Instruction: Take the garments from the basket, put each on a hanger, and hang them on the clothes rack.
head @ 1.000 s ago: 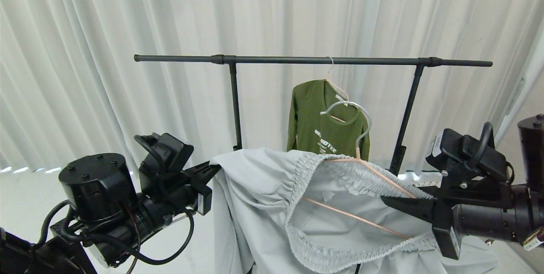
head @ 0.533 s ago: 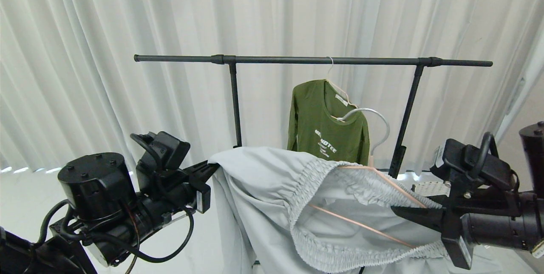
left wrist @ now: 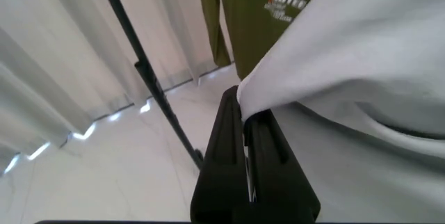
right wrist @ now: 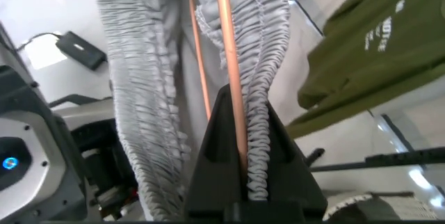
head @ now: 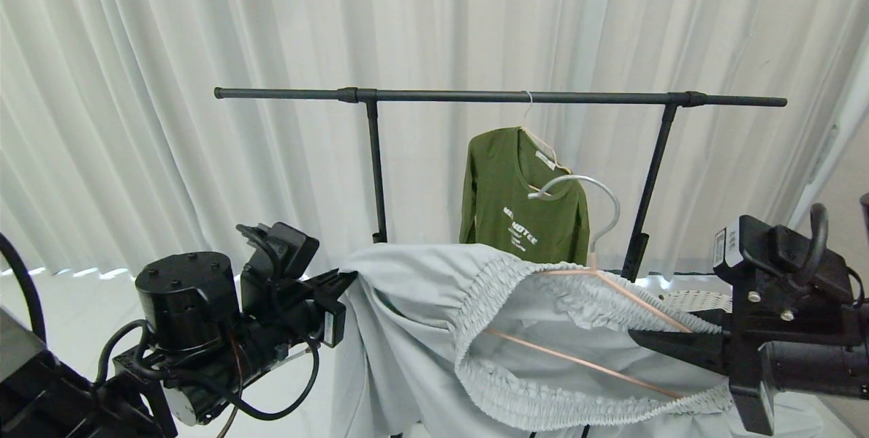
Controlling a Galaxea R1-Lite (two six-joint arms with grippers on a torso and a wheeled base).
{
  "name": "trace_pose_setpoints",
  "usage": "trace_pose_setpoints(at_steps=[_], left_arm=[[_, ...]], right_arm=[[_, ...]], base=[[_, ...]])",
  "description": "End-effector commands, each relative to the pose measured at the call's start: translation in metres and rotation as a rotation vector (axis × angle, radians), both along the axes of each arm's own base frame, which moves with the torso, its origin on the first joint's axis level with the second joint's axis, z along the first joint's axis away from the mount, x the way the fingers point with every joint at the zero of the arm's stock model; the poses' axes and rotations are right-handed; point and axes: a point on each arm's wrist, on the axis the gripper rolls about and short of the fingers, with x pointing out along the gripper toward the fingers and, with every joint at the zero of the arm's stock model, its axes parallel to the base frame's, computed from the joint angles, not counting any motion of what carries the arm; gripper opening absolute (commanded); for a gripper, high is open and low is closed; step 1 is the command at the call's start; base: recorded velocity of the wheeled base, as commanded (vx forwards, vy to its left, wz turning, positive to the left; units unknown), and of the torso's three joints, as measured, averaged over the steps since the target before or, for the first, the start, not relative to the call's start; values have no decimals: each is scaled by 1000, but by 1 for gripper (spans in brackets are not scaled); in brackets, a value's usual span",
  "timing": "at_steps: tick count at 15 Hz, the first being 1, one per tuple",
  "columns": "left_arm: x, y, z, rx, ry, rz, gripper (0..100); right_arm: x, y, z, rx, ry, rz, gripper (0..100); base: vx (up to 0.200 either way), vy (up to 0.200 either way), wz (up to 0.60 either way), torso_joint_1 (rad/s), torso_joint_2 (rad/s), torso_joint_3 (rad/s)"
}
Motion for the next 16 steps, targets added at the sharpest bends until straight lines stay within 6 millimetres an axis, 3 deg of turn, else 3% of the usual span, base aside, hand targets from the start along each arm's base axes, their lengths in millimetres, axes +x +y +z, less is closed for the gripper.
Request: trace_pose_setpoints(at_steps=[1, 6, 11, 12, 16], left_arm=[[6, -2, -18, 25, 63, 8, 0], [5, -2, -27, 38, 101, 2, 0], [-5, 2, -28, 48, 117, 1, 0], [-8, 3, -28, 48, 120, 0, 100], [-15, 4, -25, 40, 114, -5, 100]], right_arm=[[-1, 0, 5, 24, -2, 8, 0], [2, 3, 16, 125, 1, -24, 0], [2, 5, 16, 126, 5, -19, 0], [2, 5, 16, 126, 5, -19, 0], [2, 5, 17, 142, 18, -35, 0]], base=[[0, 0, 0, 0, 0, 0], [0, 0, 0, 0, 0, 0], [0, 0, 0, 0, 0, 0], [0, 0, 0, 0, 0, 0], [0, 0, 0, 0, 0, 0]])
